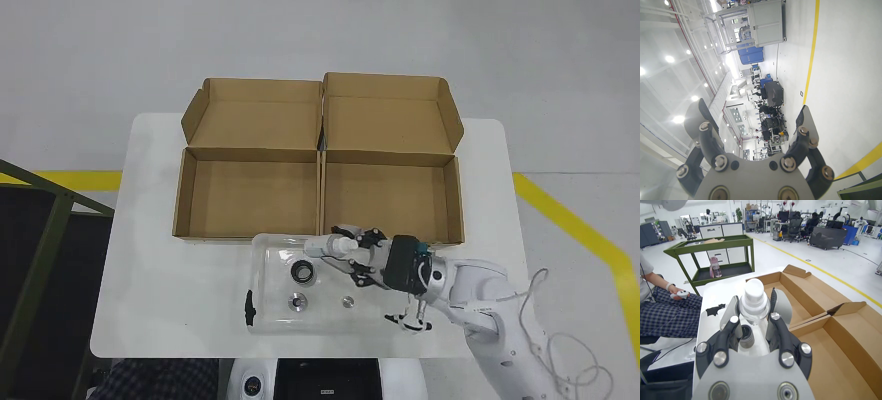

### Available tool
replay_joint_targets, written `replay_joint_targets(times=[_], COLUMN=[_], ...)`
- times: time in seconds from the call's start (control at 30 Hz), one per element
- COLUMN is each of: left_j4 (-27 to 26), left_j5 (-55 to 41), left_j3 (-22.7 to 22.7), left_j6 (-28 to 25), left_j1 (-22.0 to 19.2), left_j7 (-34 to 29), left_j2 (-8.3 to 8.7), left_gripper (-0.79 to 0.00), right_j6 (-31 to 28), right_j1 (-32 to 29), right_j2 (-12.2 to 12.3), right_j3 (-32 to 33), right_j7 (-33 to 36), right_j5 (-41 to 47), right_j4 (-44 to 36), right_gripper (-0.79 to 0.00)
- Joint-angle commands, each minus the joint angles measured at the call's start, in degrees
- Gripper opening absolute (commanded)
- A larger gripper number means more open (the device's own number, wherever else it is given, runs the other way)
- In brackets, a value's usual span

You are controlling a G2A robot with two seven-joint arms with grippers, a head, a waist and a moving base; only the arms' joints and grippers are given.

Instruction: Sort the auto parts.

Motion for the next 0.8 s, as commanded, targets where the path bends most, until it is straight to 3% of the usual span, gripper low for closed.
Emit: replay_joint_targets(times=[0.0, 0.33, 0.77], left_j4=[0.0, 0.0, 0.0], left_j5=[0.0, 0.0, 0.0], left_j3=[0.0, 0.0, 0.0], left_j6=[0.0, 0.0, 0.0], left_j1=[0.0, 0.0, 0.0], left_j7=[0.0, 0.0, 0.0], left_j2=[0.00, 0.00, 0.00], left_gripper=[0.000, 0.000, 0.000], right_j6=[0.8, 3.2, 4.9], right_j1=[0.1, -1.2, -2.2], right_j2=[0.0, 0.0, 0.0], right_j3=[0.9, 4.2, 6.3], right_j7=[-1.2, -8.1, -12.2], right_j5=[1.3, 7.0, 9.1], right_j4=[0.0, -0.1, 0.3], right_gripper=[-0.785, -0.785, -0.785])
